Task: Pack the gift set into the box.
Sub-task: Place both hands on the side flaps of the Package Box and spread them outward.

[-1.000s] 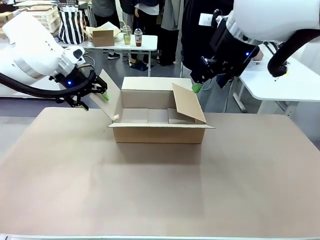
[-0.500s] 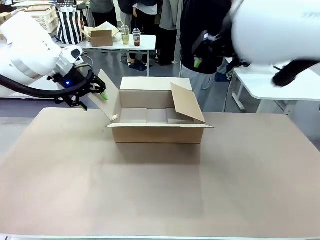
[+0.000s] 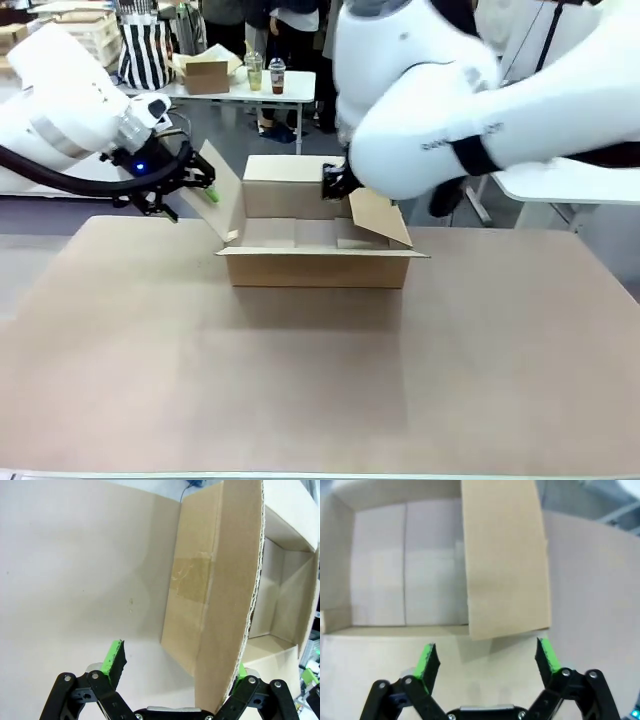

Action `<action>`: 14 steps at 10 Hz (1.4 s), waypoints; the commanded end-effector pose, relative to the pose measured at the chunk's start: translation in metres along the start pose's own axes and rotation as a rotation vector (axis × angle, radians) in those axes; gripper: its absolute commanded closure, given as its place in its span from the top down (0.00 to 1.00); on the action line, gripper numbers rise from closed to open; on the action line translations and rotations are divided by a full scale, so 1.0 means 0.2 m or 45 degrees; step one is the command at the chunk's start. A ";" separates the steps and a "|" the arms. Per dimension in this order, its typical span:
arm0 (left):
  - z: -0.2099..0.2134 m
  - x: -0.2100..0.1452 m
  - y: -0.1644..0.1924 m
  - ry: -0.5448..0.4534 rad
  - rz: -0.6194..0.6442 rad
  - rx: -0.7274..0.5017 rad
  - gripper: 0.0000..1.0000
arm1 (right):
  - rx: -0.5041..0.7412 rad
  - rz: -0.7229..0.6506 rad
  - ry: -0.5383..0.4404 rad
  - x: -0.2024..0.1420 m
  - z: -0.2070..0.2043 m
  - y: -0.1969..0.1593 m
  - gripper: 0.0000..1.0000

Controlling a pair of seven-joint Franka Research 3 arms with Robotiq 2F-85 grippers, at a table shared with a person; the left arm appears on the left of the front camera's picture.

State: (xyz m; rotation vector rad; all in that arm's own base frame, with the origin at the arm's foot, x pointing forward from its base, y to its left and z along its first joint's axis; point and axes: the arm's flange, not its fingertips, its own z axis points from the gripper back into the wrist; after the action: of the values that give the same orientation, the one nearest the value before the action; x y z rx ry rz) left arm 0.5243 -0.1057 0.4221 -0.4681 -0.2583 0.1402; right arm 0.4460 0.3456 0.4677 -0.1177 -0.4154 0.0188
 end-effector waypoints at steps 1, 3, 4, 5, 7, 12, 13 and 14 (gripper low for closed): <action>0.02 -0.01 -0.01 0.010 0.010 0.016 1.00 | 0.017 -0.087 -0.127 -0.04 0.15 -0.07 1.00; 0.02 -0.01 -0.01 0.010 0.010 0.016 1.00 | -0.169 -0.101 0.012 0.04 0.01 0.05 1.00; 0.02 -0.01 -0.01 0.010 0.010 0.016 1.00 | -0.203 -0.078 0.046 0.11 -0.03 0.11 1.00; 0.02 -0.01 -0.01 0.010 0.010 0.016 1.00 | -0.227 -0.035 0.031 0.19 -0.08 0.16 1.00; 0.02 -0.01 -0.01 0.010 0.010 0.016 1.00 | -0.247 -0.017 0.035 0.28 -0.17 0.21 1.00; 0.02 -0.01 -0.01 0.010 0.010 0.016 1.00 | -0.425 -0.003 -0.004 0.35 -0.36 0.28 1.00; 0.02 -0.01 -0.01 0.010 0.010 0.016 1.00 | -0.498 -0.020 -0.022 0.34 -0.37 0.26 1.00; 0.02 -0.01 -0.01 0.010 0.010 0.016 1.00 | -0.534 0.001 0.004 0.33 -0.38 0.24 1.00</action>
State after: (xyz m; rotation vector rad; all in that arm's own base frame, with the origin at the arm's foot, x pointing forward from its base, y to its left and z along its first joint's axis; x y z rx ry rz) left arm 0.5239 -0.1059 0.4223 -0.4683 -0.2576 0.1398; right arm 0.5387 0.3852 0.4168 -0.4702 -0.3934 -0.0313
